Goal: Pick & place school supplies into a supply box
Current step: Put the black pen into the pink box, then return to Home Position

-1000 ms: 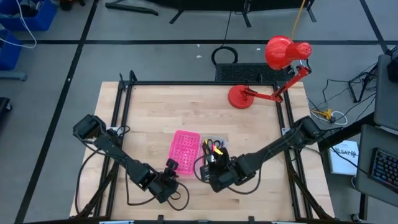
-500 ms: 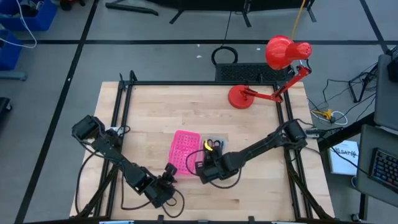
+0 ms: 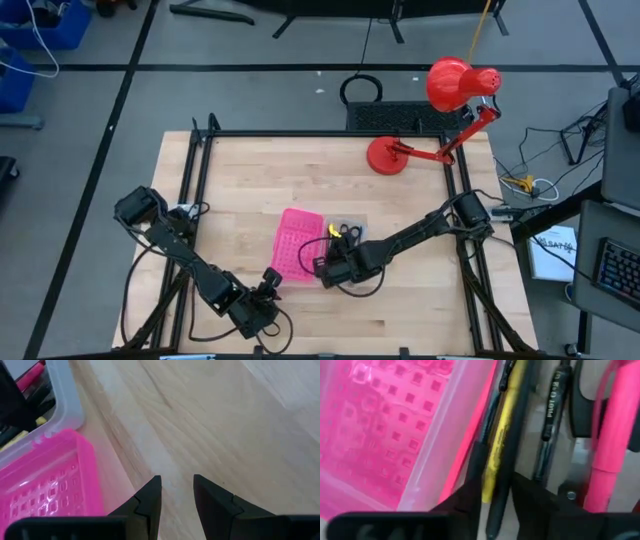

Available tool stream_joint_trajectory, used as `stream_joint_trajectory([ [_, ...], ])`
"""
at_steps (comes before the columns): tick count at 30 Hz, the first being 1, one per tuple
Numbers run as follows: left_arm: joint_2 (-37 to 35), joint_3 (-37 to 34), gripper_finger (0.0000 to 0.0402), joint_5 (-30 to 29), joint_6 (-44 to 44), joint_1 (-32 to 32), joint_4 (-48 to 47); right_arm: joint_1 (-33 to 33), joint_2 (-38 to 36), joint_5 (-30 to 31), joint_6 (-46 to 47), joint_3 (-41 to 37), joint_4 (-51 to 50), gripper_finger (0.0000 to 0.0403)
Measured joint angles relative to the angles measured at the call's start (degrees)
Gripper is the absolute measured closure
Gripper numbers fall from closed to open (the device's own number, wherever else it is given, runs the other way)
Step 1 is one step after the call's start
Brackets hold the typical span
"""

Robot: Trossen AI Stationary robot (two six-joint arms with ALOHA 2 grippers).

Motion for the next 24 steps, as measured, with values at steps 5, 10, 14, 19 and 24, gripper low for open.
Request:
stream_joint_trajectory([
  [5,0.0,0.0,0.0282,0.01,1.16,-0.03,0.36,0.09,-1.01,1.65,-5.97,-0.13,0.1,0.0268],
  [10,0.0,0.0,0.0282,-0.08,2.81,1.06,1.05,0.5,-4.19,2.71,-12.23,-0.13,-0.52,0.0254],
  [14,0.0,0.0,0.0282,-0.21,2.92,2.51,2.82,0.79,-7.93,2.64,-20.07,-0.13,-0.59,0.0255],
  [19,-0.65,0.04,0.0283,1.41,6.54,3.96,4.88,0.9,-14.32,2.62,-38.06,-0.13,0.17,0.0257],
  [24,-8.01,0.13,0.0321,-3.72,11.38,3.92,8.25,2.91,-21.79,6.73,-59.19,-0.13,0.28,0.0275],
])
